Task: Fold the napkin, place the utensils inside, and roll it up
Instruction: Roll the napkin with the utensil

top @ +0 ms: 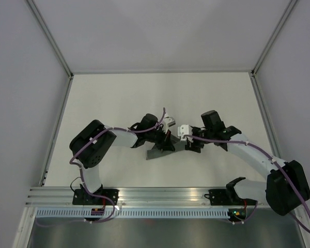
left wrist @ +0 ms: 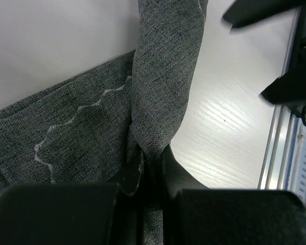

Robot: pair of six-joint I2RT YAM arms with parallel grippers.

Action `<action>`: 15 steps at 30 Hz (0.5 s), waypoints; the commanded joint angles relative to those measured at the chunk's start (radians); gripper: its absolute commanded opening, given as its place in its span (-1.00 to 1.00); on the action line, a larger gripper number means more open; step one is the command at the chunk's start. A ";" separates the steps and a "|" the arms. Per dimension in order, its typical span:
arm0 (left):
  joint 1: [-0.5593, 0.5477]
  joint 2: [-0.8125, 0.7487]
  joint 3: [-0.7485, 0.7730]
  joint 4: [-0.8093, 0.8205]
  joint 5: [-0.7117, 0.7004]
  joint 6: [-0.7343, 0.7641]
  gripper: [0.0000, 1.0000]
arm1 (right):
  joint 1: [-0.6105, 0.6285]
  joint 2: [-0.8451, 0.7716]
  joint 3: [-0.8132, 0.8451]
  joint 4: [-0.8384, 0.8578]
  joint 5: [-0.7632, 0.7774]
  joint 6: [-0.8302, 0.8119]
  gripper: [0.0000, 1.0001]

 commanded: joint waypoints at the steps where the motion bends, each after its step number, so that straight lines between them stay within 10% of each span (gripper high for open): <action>1: 0.000 0.102 -0.010 -0.175 0.068 -0.037 -0.95 | 0.128 -0.028 -0.098 0.253 0.170 0.019 0.36; 15: 0.034 0.191 0.059 -0.268 0.171 -0.034 -0.95 | 0.327 0.035 -0.229 0.450 0.401 0.012 0.39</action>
